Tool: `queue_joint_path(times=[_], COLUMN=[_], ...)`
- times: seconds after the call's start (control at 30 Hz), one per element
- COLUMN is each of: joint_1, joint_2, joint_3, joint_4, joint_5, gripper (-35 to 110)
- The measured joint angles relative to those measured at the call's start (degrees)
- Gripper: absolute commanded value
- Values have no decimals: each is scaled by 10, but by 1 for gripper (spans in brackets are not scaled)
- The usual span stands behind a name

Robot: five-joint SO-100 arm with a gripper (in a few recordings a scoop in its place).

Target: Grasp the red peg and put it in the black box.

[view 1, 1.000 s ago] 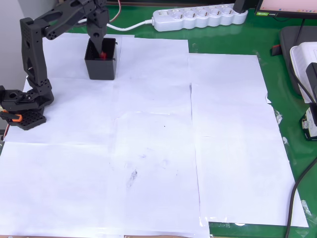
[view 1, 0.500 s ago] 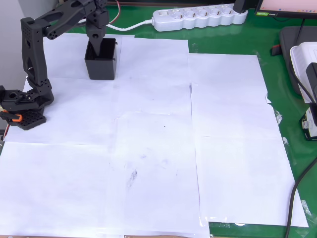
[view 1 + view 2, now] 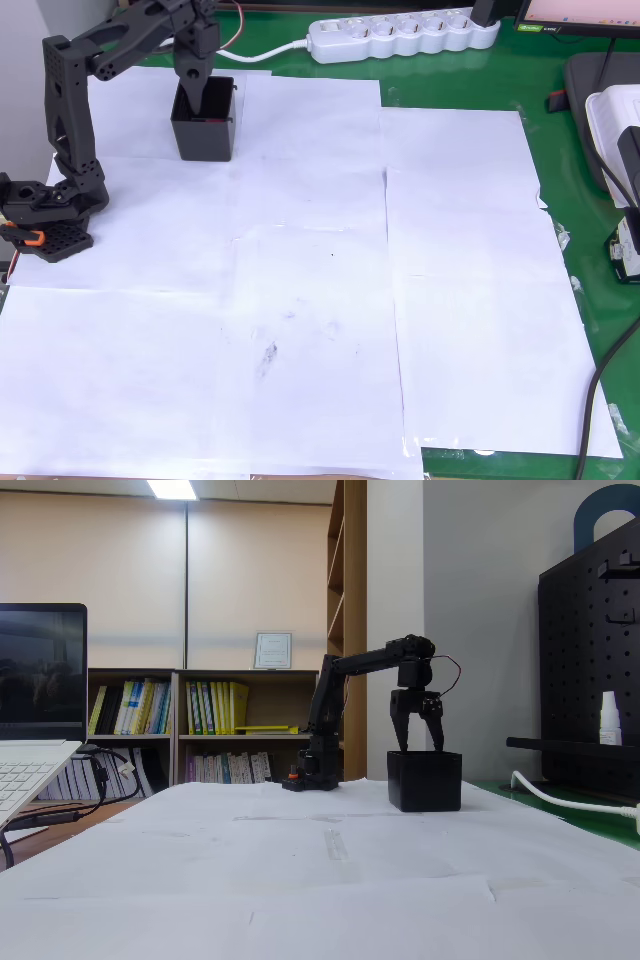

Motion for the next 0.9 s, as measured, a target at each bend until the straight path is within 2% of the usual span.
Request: queue_joint_path(times=[0.3,0.4,0.5,0.63,0.9], joint_1=[60,82,112,181,301], joint_2=[-169,-234,-305,-417,-686], joint_3=[-54,-95,-152,-272,-595], joint_4=[-35,-45,-47,-58,-138], joint_5=[-97,-118,-132,-161,-260], gripper=[26,14,8,0,0])
